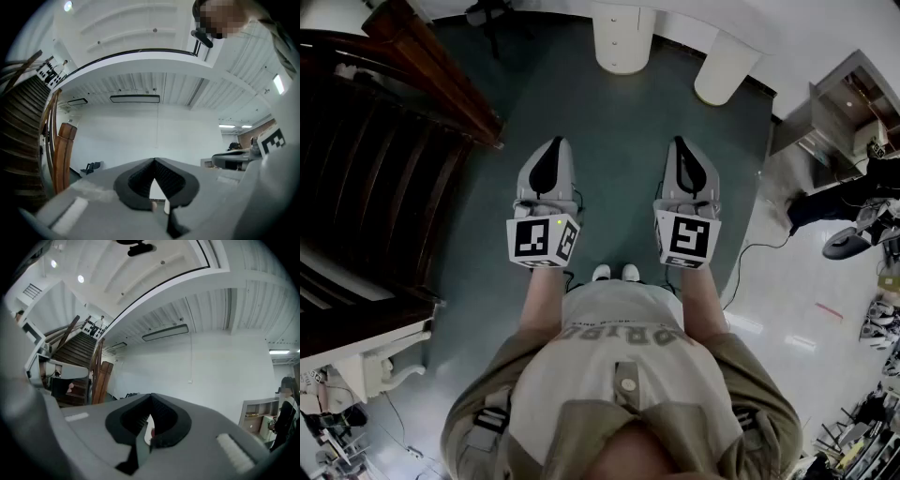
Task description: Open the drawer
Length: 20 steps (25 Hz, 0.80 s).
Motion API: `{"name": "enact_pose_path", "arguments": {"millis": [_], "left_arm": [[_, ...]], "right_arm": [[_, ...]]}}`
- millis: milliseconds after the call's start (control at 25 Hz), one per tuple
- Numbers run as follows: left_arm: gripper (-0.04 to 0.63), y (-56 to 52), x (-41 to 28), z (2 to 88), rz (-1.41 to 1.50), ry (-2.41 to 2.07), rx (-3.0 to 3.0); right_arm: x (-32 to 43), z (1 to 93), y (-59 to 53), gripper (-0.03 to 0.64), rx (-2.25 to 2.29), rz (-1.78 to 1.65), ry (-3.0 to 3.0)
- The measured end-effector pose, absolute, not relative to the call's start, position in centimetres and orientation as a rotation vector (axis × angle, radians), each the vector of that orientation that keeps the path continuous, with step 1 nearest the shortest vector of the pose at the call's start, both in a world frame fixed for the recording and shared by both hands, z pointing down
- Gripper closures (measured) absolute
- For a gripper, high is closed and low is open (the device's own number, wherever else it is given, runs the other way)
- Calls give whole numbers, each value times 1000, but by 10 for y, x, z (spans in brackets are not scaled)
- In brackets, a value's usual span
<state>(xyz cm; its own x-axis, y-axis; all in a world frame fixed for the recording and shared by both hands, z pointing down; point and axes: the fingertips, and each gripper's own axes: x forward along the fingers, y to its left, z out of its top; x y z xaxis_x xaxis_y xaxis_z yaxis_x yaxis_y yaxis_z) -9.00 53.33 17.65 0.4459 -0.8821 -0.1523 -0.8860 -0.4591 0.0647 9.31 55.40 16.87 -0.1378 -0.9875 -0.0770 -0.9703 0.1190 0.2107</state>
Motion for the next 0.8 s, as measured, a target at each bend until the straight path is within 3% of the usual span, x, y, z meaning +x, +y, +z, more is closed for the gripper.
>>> {"name": "enact_pose_path", "arguments": {"millis": [800], "left_arm": [[592, 539, -86, 189, 195, 1660, -2667]], "right_arm": [[98, 181, 561, 620, 2004, -272, -2279]]}}
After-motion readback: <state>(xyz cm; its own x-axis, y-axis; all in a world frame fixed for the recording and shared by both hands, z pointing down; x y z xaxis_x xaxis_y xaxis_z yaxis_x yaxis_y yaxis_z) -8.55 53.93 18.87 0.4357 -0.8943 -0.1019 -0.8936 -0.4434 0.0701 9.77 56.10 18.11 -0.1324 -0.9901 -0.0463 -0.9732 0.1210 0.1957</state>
